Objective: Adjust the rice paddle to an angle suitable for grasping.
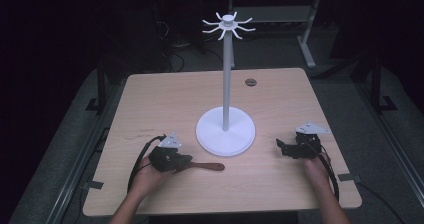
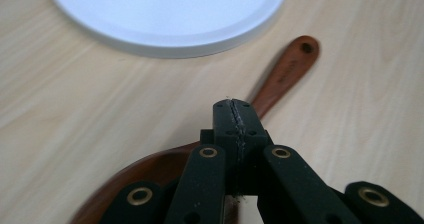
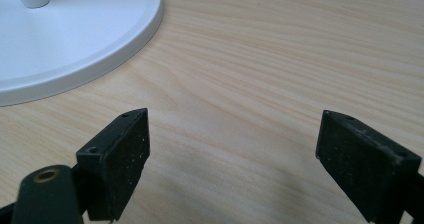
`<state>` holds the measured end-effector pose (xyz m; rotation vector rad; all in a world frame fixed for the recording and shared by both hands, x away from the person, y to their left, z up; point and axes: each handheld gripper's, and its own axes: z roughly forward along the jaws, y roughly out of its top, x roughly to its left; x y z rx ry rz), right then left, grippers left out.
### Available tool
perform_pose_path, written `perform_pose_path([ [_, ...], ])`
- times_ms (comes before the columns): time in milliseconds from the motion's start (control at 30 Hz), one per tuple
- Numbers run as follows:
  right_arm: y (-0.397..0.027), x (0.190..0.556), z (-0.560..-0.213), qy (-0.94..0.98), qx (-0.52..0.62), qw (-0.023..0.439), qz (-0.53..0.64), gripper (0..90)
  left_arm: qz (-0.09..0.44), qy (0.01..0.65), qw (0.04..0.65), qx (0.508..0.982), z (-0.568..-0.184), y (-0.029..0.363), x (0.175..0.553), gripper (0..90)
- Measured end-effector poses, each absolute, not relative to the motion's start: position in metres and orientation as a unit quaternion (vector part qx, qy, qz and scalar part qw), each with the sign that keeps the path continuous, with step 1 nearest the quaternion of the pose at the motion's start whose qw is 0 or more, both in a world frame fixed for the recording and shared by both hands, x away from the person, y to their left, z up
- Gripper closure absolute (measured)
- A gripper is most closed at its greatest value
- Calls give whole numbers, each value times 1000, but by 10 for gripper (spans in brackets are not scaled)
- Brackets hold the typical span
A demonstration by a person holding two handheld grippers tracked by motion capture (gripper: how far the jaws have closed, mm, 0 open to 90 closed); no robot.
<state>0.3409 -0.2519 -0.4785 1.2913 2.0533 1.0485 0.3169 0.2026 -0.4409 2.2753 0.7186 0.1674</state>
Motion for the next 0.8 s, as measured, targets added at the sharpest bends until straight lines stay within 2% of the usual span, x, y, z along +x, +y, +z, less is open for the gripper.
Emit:
perform_pose_path([
  [333, -252, 341, -478, 753, 475, 246, 384, 134, 100, 318, 354, 874, -437, 226, 349, 897],
  [800, -252, 341, -479, 754, 473, 245, 385, 134, 102, 341, 320, 878, -453, 235, 353, 897],
])
